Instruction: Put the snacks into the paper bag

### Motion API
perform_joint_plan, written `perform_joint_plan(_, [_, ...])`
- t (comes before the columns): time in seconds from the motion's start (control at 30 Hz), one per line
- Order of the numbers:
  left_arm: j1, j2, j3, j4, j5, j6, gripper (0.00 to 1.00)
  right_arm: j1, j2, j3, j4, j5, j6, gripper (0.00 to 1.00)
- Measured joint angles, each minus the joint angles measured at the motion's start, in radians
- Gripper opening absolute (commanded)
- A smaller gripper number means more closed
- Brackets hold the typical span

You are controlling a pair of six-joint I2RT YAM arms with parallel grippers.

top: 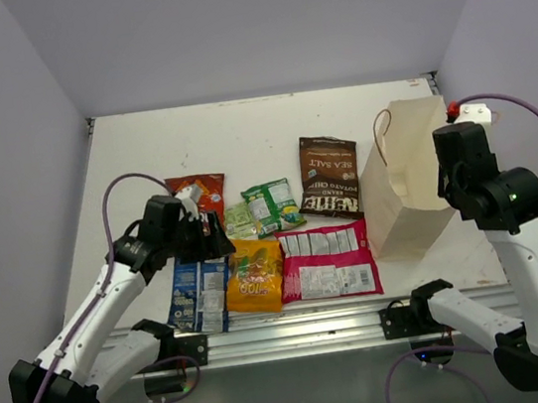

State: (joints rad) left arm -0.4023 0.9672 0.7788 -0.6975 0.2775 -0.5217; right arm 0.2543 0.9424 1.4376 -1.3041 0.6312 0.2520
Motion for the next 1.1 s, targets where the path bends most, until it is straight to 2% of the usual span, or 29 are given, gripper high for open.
perform_joint_plan(0.27, [-0.143,0.034,-0.125,0.146,0.008,-0.124,0.8,0.0,0.006,0.0,0.014,-0.021,-0.011,0.0])
perform_joint_plan(0.37, [-0.202,0.092,-0.135,0.191,-0.008,-0.151,0.69,0.0,0.006,0.0,0.019,-0.021,-0.014,0.0])
perform_joint_plan(0.47, [-0.259,0.156,-0.135,0.214,-0.058,-0.166,0.43,0.0,0.004,0.0,0.019,-0.021,-0.019,0.0])
perform_joint_plan(0.5, [-0.275,0.175,-0.134,0.215,-0.077,-0.169,0.25,0.0,0.004,0.0,0.019,-0.021,-0.02,0.0])
perform_joint_plan(0.53, [-0.288,0.19,-0.127,0.216,-0.093,-0.175,0.14,0.0,0.003,0.0,0.019,-0.021,-0.021,0.0])
perform_joint_plan(0.57, [-0.3,0.199,-0.113,0.215,-0.111,-0.178,0.05,0.0,0.0,0.0,0.019,-0.021,-0.023,0.0])
perform_joint_plan(0.6, [-0.311,0.2,-0.093,0.212,-0.122,-0.179,0.0,0.0,-0.002,0.0,0.019,-0.021,-0.024,0.0])
perform_joint_plan(0.77, [-0.362,0.224,-0.017,0.179,-0.188,-0.174,0.0,0.0,-0.016,0.0,0.019,-0.02,-0.027,0.0])
perform_joint_plan(0.87, [-0.376,0.257,0.07,0.101,-0.229,-0.163,0.0,0.0,-0.02,0.0,0.018,-0.02,-0.029,0.0])
perform_joint_plan(0.97, [-0.396,0.328,0.286,-0.021,-0.298,-0.141,0.0,0.0,-0.021,0.0,0.018,-0.02,-0.029,0.0])
perform_joint_plan(1.1, [-0.425,0.459,0.705,-0.066,-0.359,-0.116,0.0,0.0,-0.022,0.0,0.018,-0.02,-0.03,0.0])
